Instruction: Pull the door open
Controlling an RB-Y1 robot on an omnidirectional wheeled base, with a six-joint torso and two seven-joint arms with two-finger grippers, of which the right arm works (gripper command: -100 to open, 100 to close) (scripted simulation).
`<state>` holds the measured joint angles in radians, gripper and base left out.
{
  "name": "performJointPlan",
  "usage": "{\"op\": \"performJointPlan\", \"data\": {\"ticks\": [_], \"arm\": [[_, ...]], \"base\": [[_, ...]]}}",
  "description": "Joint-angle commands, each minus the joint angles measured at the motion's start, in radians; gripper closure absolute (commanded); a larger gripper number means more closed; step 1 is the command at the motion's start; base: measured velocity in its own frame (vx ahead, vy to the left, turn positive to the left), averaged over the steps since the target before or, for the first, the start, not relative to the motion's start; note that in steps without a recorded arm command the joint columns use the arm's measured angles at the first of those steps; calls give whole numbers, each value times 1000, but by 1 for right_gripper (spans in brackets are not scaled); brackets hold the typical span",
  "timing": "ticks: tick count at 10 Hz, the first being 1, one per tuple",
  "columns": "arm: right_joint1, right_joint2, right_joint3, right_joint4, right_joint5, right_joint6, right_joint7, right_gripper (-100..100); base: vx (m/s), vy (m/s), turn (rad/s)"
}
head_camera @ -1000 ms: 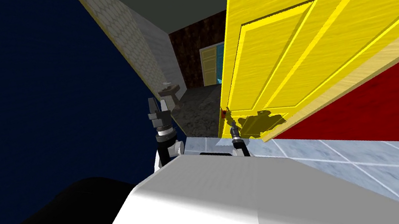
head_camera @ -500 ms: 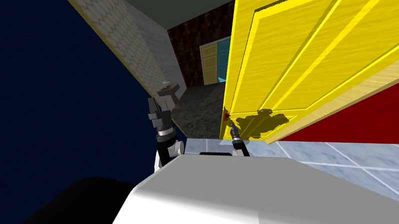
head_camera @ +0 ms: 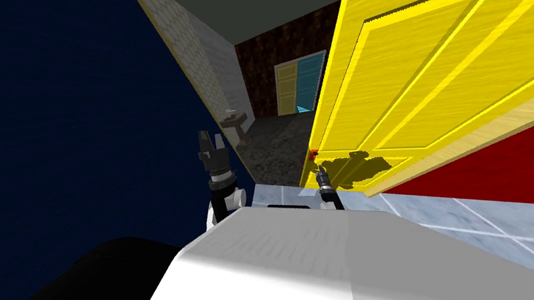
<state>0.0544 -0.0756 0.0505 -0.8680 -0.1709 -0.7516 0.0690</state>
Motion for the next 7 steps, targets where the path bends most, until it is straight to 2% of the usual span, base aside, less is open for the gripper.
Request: {"op": "performJointPlan", "data": {"ticks": [1,2,3,4,5,6,7], "arm": [[2,-30,-9,27,-9,-23,-29,-100],[4,-53,-16,35,-15,-28,-49,-100],[4,-53,-16,35,-15,-28,-49,-100],[5,-75,-24,43,-22,-34,-69,-100],[5,-75,-24,43,-22,-34,-69,-100],[7,-108,-34,55,-32,-42,-98,-100],[9,-128,-41,62,-38,-47,-117,-100]], "base": [[73,130,121],[107,127,147],[91,64,17],[86,37,65],[67,19,45],[105,33,141],[183,26,140]]}}
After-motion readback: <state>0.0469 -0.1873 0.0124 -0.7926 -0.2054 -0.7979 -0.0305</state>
